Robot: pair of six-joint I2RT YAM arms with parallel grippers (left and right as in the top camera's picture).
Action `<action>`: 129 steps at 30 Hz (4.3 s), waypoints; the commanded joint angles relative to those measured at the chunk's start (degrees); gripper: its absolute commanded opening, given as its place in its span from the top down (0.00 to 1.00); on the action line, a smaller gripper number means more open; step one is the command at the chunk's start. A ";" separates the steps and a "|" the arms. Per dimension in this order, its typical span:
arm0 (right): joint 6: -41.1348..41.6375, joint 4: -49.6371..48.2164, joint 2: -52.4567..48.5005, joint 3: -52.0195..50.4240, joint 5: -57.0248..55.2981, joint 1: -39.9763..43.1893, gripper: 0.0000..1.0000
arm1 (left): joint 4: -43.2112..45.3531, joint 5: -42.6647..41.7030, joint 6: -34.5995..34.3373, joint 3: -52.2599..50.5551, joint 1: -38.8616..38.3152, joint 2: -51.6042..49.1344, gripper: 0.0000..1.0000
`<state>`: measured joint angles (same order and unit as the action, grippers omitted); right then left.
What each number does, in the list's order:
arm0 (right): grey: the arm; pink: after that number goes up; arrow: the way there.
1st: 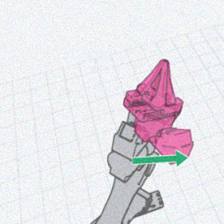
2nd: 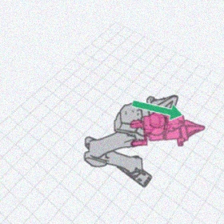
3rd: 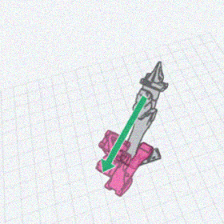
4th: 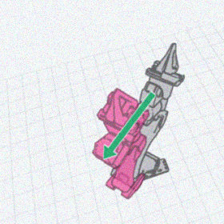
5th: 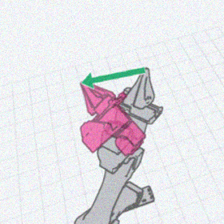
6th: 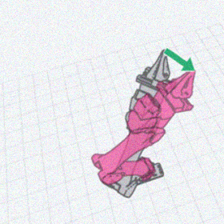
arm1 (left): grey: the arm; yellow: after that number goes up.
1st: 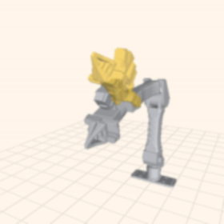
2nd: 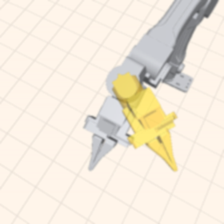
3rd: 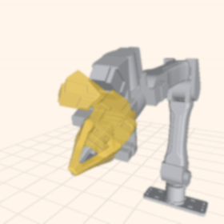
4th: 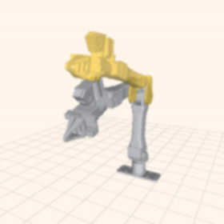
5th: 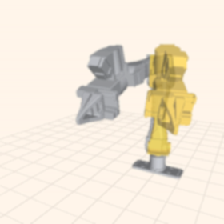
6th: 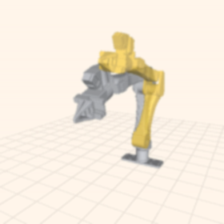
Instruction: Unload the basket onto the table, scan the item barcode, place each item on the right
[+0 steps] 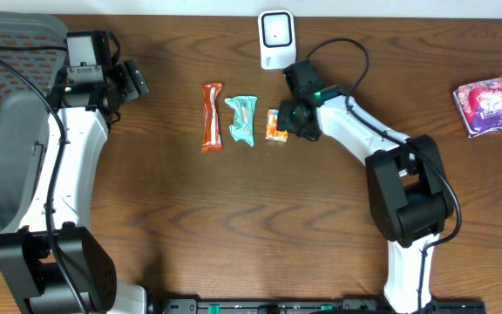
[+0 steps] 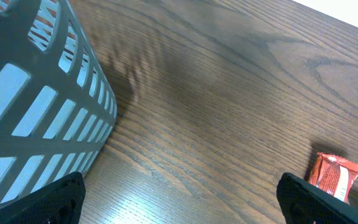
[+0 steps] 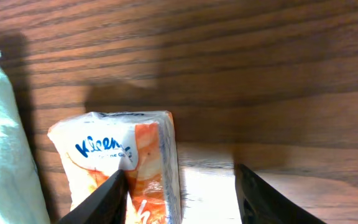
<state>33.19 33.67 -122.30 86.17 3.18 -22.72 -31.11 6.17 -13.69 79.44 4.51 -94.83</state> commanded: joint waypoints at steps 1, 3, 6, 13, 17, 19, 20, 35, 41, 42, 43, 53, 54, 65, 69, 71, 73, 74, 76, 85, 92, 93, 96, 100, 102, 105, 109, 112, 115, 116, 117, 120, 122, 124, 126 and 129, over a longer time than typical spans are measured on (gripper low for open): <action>-2.03 1.27 -0.79 -1.49 2.82 2.51 0.48 | -0.15 0.52 -0.50 0.28 0.24 -0.28 0.02; -2.05 1.22 -0.37 -1.49 5.62 3.45 0.47 | -0.15 0.52 -0.50 0.28 0.24 -0.28 0.02; -3.32 0.66 -0.13 -1.46 11.45 4.76 0.44 | -0.15 0.52 -0.50 0.28 0.24 -0.28 0.02; -7.15 -1.44 -0.11 -1.46 25.07 8.39 0.36 | -0.15 0.52 -0.50 0.28 0.24 -0.28 0.02; -7.13 -1.22 -0.11 -1.46 25.88 9.53 0.21 | -0.15 0.52 -0.50 0.28 0.24 -0.28 0.02; -7.15 -0.96 -0.11 -1.49 25.46 9.51 0.11 | -0.15 0.52 -0.50 0.28 0.24 -0.28 0.02; -7.15 -0.83 -0.11 -1.49 24.76 9.49 0.10 | -0.15 0.52 -0.50 0.28 0.24 -0.28 0.02; -7.04 -0.76 -0.31 -1.55 21.94 8.22 0.49 | -0.15 0.52 -0.50 0.28 0.24 -0.28 0.02; -4.39 -1.01 -0.63 -1.55 18.03 6.14 0.51 | -0.15 0.52 -0.50 0.28 0.24 -0.28 0.02; -4.42 -1.18 -0.81 -1.55 17.40 5.75 0.50 | -0.15 0.52 -0.50 0.28 0.24 -0.28 0.02; -4.31 -1.36 -1.05 -1.55 16.94 5.42 0.51 | -0.15 0.52 -0.50 0.28 0.24 -0.28 0.02; -3.91 -1.84 -2.97 -1.55 16.81 4.00 0.76 | -0.15 0.52 -0.50 0.28 0.24 -0.28 0.03; -3.91 -1.73 -2.97 -1.55 16.83 4.11 0.80 | -0.15 0.52 -0.50 0.28 0.24 -0.28 0.02; -20.96 -2.38 -2.95 -1.53 44.00 10.88 0.99 | -0.15 0.52 -0.50 0.28 0.24 -0.28 0.02; -31.30 -1.92 -2.95 -1.53 60.48 14.12 0.99 | -0.15 0.52 -0.50 0.28 0.24 -0.28 0.02; -34.12 -1.09 -2.95 -1.53 65.72 15.37 0.98 | -0.15 0.52 -0.50 0.28 0.24 -0.28 0.02; -35.06 0.24 -2.95 -1.53 68.43 16.35 0.99 | -0.15 0.52 -0.50 0.28 0.24 -0.28 0.02; -35.06 0.70 -2.95 -1.53 68.57 16.57 0.99 | -0.15 0.52 -0.50 0.28 0.24 -0.28 0.02; -35.21 1.64 -2.95 -1.53 68.57 16.85 0.99 | -0.15 0.52 -0.50 0.28 0.24 -0.28 0.02; -36.09 2.19 -2.95 -1.53 68.54 16.63 0.99 | -0.15 0.52 -0.50 0.28 0.24 -0.28 0.02; -36.09 2.19 -2.95 -1.53 68.54 16.63 0.99 | -0.15 0.52 -0.50 0.28 0.24 -0.28 0.02; -36.09 2.16 -2.95 -1.53 68.54 16.63 0.99 | -0.15 0.52 -0.50 0.28 0.24 -0.28 0.02; -36.09 2.16 -2.95 -1.53 68.52 16.63 0.99 | -0.15 0.52 -0.50 0.28 0.24 -0.28 0.02; -36.30 2.14 -2.95 -1.53 68.50 16.63 0.99 | -0.15 0.52 -0.50 0.28 0.24 -0.28 0.02; -36.52 2.16 -2.95 -1.53 68.35 16.63 0.99 | -0.15 0.52 -0.50 0.28 0.24 -0.28 0.02; -36.54 2.16 -2.95 -1.53 68.30 16.63 0.99 | -0.15 0.52 -0.50 0.28 0.24 -0.28 0.02; -36.72 2.16 -2.95 -1.53 68.30 16.63 0.99 | -0.15 0.52 -0.50 0.28 0.24 -0.28 0.02; -36.74 2.16 -2.95 -1.53 68.30 16.63 0.99 | -0.15 0.52 -0.50 0.28 0.24 -0.28 0.02; -37.16 2.19 -2.95 -1.53 68.30 16.63 0.99 | -0.15 0.52 -0.50 0.28 0.24 -0.28 0.02; -37.16 2.19 -2.95 -1.53 68.30 16.63 0.99 | -0.15 0.52 -0.50 0.28 0.24 -0.28 0.02; -37.16 2.19 -2.95 -1.53 68.30 16.63 0.99 | -0.15 0.52 -0.50 0.28 0.24 -0.28 0.02; -37.16 2.19 -2.95 -1.53 68.30 16.63 0.99 | -0.15 0.52 -0.50 0.28 0.24 -0.28 0.02; -37.16 2.19 -2.95 -1.53 68.30 16.63 0.99 | -0.15 0.52 -0.50 0.28 0.24 -0.28 0.02; -37.16 2.19 -2.95 -1.55 68.30 16.63 0.99 | -0.15 0.52 -0.50 0.28 0.24 -0.28 0.02; -37.16 2.19 -2.95 -1.55 68.30 16.63 0.99 | -0.15 0.52 -0.50 0.28 0.24 -0.28 0.02; -37.16 2.19 -2.95 -1.55 68.30 16.63 0.99 | -0.15 0.52 -0.50 0.28 0.24 -0.28 0.02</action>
<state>-2.79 35.77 -124.46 84.99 69.71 -5.85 -31.11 6.17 -13.69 79.44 4.51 -94.83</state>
